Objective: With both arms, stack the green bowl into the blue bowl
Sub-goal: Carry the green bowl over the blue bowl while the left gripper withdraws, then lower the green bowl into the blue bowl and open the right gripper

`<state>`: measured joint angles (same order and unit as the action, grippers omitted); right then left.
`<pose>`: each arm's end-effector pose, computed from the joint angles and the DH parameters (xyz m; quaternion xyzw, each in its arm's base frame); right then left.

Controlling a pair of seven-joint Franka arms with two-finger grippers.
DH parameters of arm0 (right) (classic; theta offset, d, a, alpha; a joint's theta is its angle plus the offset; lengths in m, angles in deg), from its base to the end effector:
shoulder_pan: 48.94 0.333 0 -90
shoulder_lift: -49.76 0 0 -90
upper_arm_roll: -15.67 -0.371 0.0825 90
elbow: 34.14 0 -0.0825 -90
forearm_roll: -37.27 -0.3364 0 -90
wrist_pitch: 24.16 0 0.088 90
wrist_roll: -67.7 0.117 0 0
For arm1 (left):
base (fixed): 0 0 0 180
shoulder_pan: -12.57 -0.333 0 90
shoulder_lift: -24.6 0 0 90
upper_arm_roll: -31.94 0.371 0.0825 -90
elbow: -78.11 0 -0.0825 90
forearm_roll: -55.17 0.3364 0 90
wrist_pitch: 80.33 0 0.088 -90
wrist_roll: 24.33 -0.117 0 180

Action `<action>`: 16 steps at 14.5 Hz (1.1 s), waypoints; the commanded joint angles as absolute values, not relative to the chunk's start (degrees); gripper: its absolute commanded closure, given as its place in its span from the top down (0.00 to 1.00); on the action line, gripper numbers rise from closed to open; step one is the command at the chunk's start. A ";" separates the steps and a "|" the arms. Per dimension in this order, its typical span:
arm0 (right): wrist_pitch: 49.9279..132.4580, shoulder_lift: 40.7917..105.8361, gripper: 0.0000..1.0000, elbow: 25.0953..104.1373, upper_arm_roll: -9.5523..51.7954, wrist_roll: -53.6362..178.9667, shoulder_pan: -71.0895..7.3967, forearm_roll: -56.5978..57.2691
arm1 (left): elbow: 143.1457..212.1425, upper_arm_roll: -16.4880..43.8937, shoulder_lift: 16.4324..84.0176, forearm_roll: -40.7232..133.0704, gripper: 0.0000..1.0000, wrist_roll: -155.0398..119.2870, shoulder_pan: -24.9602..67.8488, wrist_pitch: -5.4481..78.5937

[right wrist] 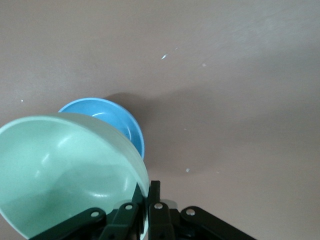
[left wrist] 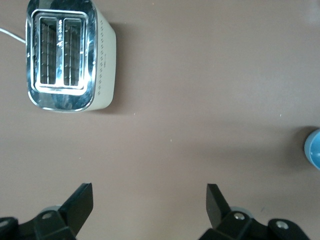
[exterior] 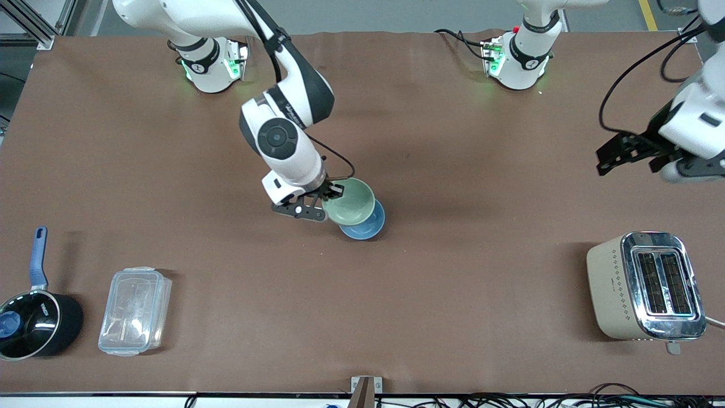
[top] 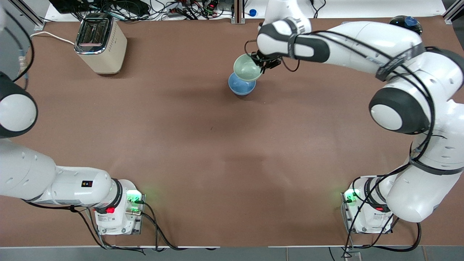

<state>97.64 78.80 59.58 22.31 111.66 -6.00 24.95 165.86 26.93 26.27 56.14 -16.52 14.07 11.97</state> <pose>0.5225 0.4137 0.3884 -0.9912 0.1166 0.0449 0.0443 0.5195 -0.0565 0.6750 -0.9996 -0.0113 -0.0259 0.0040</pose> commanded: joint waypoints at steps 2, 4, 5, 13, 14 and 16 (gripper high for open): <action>98.97 80.52 0.00 59.99 22.88 113.40 -4.12 22.95 | 169.06 26.84 21.28 55.17 1.00 -18.00 14.06 8.02; 99.93 81.83 0.01 59.99 22.88 113.40 -3.77 20.23 | 171.26 26.76 19.34 55.17 1.00 -18.00 14.24 8.00; 102.03 82.71 0.01 59.99 22.88 113.40 -2.99 19.61 | 172.23 26.84 18.81 55.17 1.00 -18.17 14.85 8.00; 103.72 83.69 0.07 59.99 23.06 113.14 -3.24 20.30 | 172.85 26.76 18.45 55.43 1.00 -18.26 15.03 8.18; 103.80 83.69 0.07 59.90 23.14 113.14 -3.24 20.48 | 172.68 26.76 18.63 55.52 1.00 -18.26 15.03 8.27; 104.59 84.30 0.06 59.90 23.14 113.22 -3.33 20.48 | 172.15 26.76 19.15 55.69 1.00 -18.26 14.94 8.27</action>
<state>103.45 84.18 59.61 23.05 112.73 -3.33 20.71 172.37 26.84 19.22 55.79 -17.47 15.32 8.00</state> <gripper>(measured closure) 0.934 0.000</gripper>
